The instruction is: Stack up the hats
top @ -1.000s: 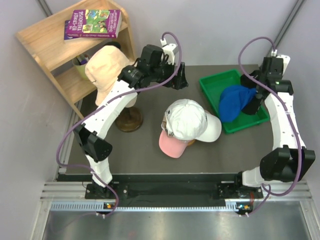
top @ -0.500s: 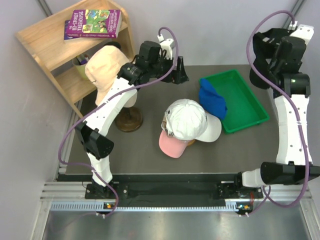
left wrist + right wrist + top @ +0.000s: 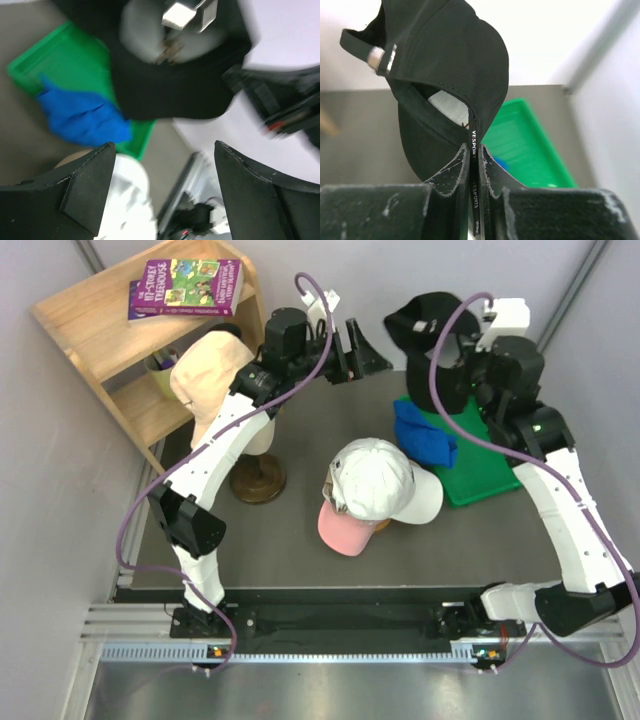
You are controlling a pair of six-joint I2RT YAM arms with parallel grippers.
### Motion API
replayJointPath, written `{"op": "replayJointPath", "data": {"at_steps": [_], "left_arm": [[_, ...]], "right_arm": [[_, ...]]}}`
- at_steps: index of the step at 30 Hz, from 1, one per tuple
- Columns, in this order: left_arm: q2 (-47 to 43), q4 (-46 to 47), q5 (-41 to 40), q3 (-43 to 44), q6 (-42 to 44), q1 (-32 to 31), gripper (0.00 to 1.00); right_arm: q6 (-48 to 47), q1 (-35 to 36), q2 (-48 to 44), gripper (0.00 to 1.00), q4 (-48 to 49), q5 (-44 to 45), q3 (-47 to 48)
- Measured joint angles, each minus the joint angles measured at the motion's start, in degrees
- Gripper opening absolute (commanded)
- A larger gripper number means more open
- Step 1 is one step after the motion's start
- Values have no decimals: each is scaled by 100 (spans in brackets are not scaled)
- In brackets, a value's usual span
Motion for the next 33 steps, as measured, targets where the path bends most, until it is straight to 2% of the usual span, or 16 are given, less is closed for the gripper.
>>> {"op": "replayJointPath", "data": {"at_steps": [5,12,21,33], "left_arm": [[2,1259,463,-393,-1130,142,82],[92,2100,723,-841,-2107,221,82],[92,2514,610,-994,-2529,275,82],[85,2782,315,-1003,-2649,315,79]], "right_arm": [[184,691,-28,2,317,-120,-455],[348,1274,28,1,634,-136,-601],[297,1585,2,1,1025,-98,-870],[304,1700,2,0,1012,98,-1191]]}}
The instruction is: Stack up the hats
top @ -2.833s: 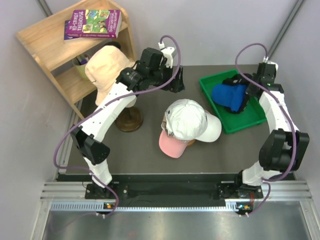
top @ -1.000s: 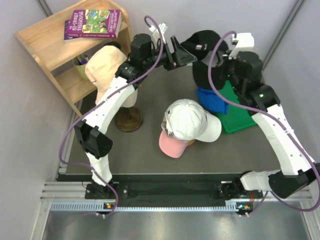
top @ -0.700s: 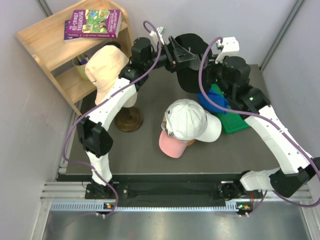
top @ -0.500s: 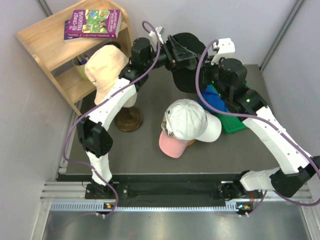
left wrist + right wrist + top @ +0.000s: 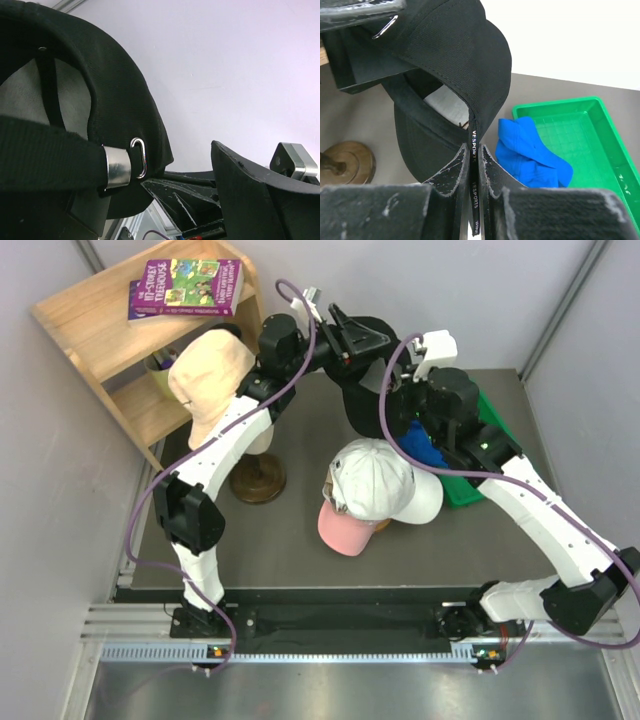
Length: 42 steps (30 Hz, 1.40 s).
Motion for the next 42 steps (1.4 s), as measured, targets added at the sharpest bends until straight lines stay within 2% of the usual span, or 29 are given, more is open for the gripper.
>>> {"op": "replayJointPath", "data": {"at_steps": [8,14,17,20,21,22,24,25,26,34,42], "left_arm": [[-125,-284,0,-188,114,17,84],[-190,-417,-72,-310,177,17,82],[-186,-413,-105,-278,175,17,74],[-168,-413,-197,-166,179,28,56],[-164,-411,-227,-118,205,39,48],[-162,-402,-267,-74,240,48,31],[-162,-391,-358,-9,306,68,16],[-162,-376,-393,11,326,76,5],[-162,-363,-409,15,350,83,0],[-70,-367,-249,66,411,0,0],[278,-433,437,291,315,-267,0]], "right_arm": [[101,4,20,0,-120,227,13],[96,4,22,0,-120,201,13],[48,4,15,0,-85,98,2],[-9,4,-22,0,-26,-9,-50],[-28,7,-52,0,17,-35,-114],[-55,7,-96,0,50,-55,-179],[-94,9,-166,0,74,-48,-271],[-116,17,-190,0,76,-22,-297],[-168,31,-205,0,66,35,-299],[-909,114,-503,2,125,723,-540],[-1296,221,-1316,4,205,1530,-1307]]}}
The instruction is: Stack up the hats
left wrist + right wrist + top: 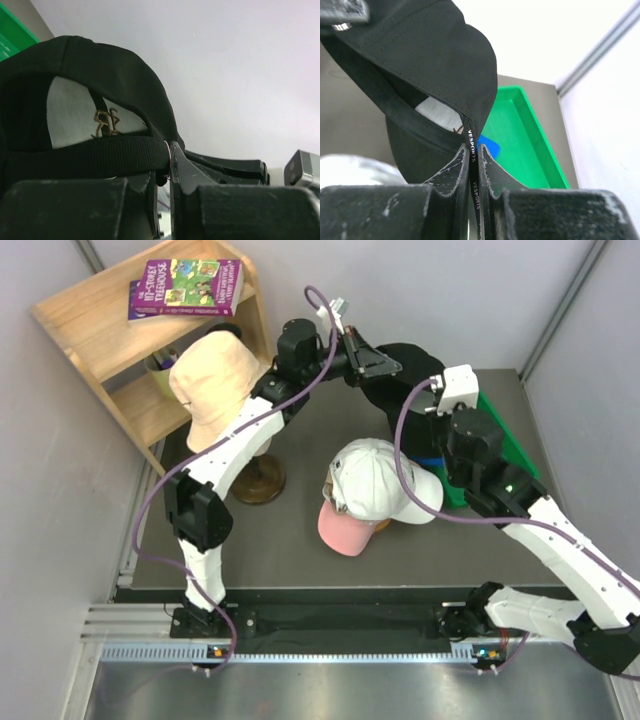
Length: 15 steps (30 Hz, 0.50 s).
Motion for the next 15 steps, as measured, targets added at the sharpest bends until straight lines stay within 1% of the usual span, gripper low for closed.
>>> {"op": "replayJointPath", "data": {"at_steps": [3,7,8,10,11,13,15], "left_arm": [[-55,42,201,-208,55,-92,0],[-297,-52,299,-876,166,-94,0],[-378,-125,302,-1038,203,-92,0],[-566,-267,295,-1333,286,-85,0],[-695,-337,293,-1488,326,-79,0],[-999,-476,295,-1790,407,-44,0],[-1322,-621,297,-2057,457,22,0]], "right_arm": [[-17,87,-258,5,-31,149,-306],[-15,332,-376,6,-92,328,-544],[-9,415,-376,10,-160,376,-581],[31,540,-376,23,-275,426,-612],[92,595,-378,43,-356,442,-612],[240,638,-424,61,-518,446,-614],[442,638,-546,67,-715,398,-640]]}}
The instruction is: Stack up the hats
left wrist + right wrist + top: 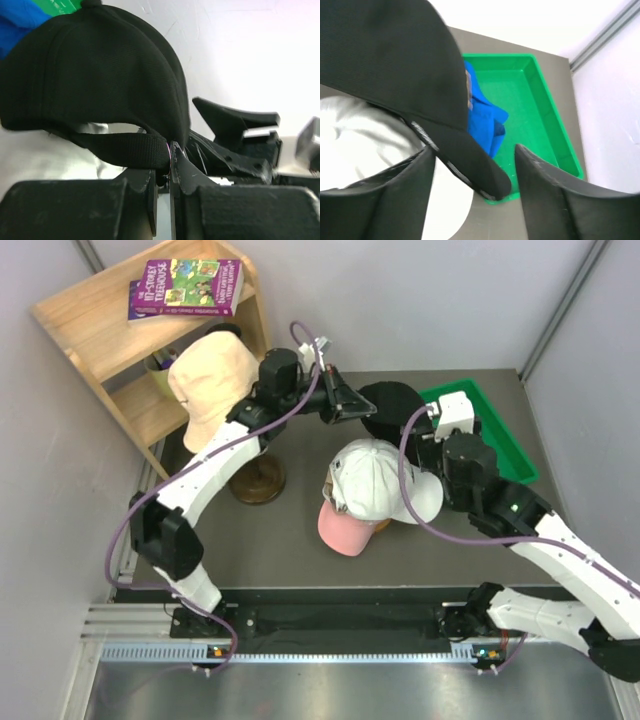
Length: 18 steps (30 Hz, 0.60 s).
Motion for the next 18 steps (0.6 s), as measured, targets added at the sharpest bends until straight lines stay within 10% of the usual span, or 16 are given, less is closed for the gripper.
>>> {"op": "replayJointPath", "data": {"at_steps": [18], "left_arm": [[-997,-1499,584,-560,1217,111,0]], "right_arm": [[2977,-2,-1921,90,-546,-1484,-564]]}}
